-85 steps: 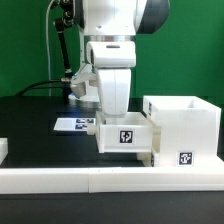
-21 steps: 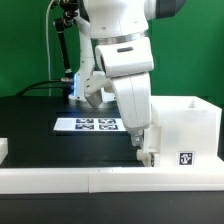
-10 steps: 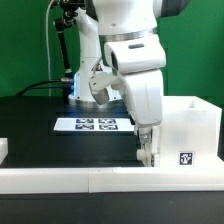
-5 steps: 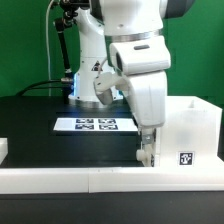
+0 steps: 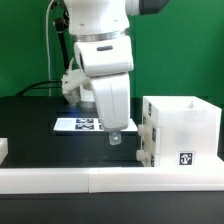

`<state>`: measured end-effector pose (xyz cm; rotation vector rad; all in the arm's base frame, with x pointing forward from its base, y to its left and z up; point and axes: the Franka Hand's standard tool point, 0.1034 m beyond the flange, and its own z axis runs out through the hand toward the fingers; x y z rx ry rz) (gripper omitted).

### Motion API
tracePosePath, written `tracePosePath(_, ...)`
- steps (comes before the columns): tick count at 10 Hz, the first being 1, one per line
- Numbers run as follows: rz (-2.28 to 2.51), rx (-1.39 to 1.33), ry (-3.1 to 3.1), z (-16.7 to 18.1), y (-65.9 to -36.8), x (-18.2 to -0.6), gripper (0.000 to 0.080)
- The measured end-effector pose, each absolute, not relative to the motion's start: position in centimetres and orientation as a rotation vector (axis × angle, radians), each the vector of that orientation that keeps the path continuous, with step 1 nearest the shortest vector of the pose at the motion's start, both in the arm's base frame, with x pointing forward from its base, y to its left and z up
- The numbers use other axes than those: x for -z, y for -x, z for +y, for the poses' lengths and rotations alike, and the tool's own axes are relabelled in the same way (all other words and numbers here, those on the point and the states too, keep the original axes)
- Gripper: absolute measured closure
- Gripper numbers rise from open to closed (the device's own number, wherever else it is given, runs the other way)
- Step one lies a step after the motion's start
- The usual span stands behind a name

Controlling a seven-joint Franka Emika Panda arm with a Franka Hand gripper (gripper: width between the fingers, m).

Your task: Assemble drawer

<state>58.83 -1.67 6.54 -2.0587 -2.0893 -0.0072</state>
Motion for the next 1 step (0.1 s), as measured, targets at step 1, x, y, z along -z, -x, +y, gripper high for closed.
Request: tracePosePath(1, -2.087, 0.007, 2.061, -1.78, -58.82, -6.53, 0.015)
